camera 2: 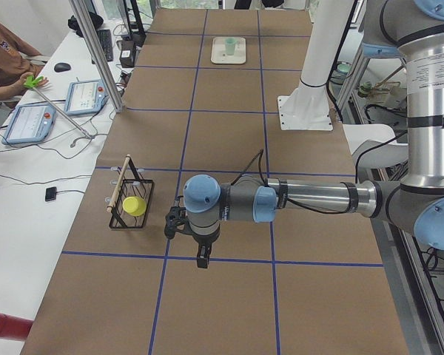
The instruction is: Left arm grabs green cup and hands to right arm on tray
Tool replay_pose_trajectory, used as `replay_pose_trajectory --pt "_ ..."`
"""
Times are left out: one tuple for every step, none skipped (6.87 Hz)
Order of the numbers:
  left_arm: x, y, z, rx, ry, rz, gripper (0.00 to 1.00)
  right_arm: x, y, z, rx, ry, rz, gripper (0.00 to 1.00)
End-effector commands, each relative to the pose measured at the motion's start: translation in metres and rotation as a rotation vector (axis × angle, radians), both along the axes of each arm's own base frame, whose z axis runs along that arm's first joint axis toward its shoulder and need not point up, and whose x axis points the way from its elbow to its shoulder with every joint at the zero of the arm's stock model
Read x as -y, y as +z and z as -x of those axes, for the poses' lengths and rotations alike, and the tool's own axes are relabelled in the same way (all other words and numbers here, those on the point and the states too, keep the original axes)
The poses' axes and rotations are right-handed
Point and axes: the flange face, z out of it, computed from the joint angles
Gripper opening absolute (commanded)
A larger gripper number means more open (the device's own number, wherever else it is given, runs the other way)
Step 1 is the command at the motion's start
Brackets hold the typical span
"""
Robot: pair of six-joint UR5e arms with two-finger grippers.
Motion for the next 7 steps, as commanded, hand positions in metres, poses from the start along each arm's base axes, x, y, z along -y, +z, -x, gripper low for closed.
replay_pose_trajectory --pt "-0.0005 0.0036 0.0001 0.001 -0.001 0.007 1.00 0.0022 -0.0019 0.0001 0.000 -0.002 -0.006 0.99" --pt "-0.0001 0.0060 0.0001 0.001 -0.001 0.012 1.00 0.0028 -0.0019 0.0001 0.000 -0.002 -0.006 0.99" --pt "0.0008 0.0053 -0.0006 0.001 0.001 0.011 1.00 0.0043 -0.0033 0.0001 0.000 -0.002 -0.009 0.99" --pt "0.0007 0.0061 -0.0006 0.001 0.000 0.013 1.00 0.0042 -0.0033 -0.0006 0.000 -0.001 -0.009 0.99" --pt "0.0007 0.0061 -0.0006 0.001 0.000 0.013 1.00 0.0044 -0.0050 -0.0006 0.000 -0.002 -0.015 0.99" --pt "0.0013 0.0061 -0.0006 0.001 0.000 0.013 1.00 0.0045 -0.0050 0.0001 0.000 -0.003 -0.015 0.99" --pt "0.0013 0.0060 -0.0007 -0.001 0.000 0.013 1.00 0.0044 -0.0050 -0.0006 0.000 -0.002 -0.015 0.99"
